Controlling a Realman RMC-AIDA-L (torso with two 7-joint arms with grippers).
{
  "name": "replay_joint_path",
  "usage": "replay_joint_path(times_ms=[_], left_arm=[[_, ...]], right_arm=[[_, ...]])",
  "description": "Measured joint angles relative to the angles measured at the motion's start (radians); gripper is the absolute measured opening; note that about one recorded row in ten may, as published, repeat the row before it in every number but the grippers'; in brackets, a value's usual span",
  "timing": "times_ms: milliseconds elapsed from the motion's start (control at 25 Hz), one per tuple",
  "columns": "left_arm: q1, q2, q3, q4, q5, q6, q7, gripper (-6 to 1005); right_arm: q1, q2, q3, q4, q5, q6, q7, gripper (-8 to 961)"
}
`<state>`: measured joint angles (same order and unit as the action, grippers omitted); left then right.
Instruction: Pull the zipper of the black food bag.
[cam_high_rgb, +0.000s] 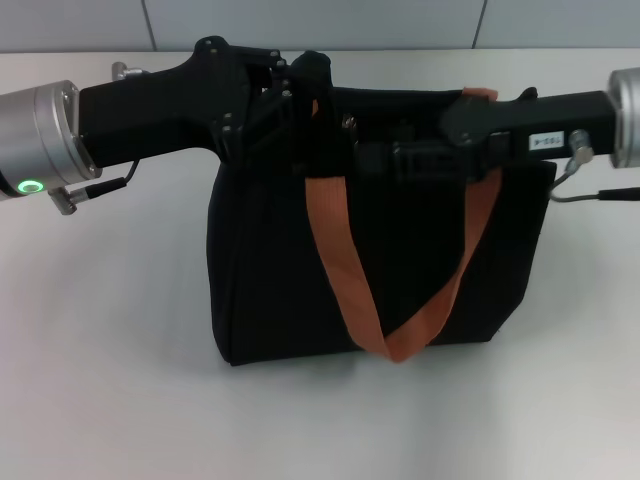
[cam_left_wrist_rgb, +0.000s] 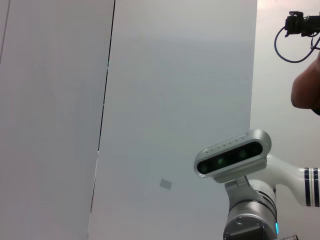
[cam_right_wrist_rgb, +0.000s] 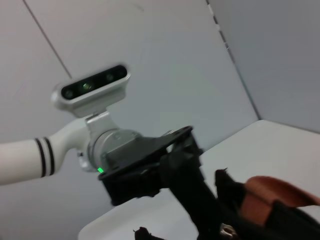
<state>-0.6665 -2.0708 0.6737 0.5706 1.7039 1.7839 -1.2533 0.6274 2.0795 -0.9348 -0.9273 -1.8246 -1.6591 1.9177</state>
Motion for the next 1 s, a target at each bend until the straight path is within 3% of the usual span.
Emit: replay_joint_path(times_ms=[240,360,560,1000], left_arm=[[-0.001,0.0,0.005,0.0,-0.011,0.0,0.0,17],[-0.002,0.0,0.004,0.0,-0.012,0.0,0.0,17],[-0.002,0.0,0.004,0.0,-0.013,0.0,0.0,17],[-0.003,-0.001,0.004,0.0,-0.014,0.004,-0.003,18]], right_arm=[[0.005,0.003,-0.058,0.019,0.059,0.011,-0.033,399],[-0.001,0.003,-0.059,0.019,0.069,0.011,-0.033,201],[-0.023,0.003,-0.046,0.017,0.092,0.007,-0.011,3],[-0.03,-0.002,0.016,0.019,0.112,0.013,0.111,-3]])
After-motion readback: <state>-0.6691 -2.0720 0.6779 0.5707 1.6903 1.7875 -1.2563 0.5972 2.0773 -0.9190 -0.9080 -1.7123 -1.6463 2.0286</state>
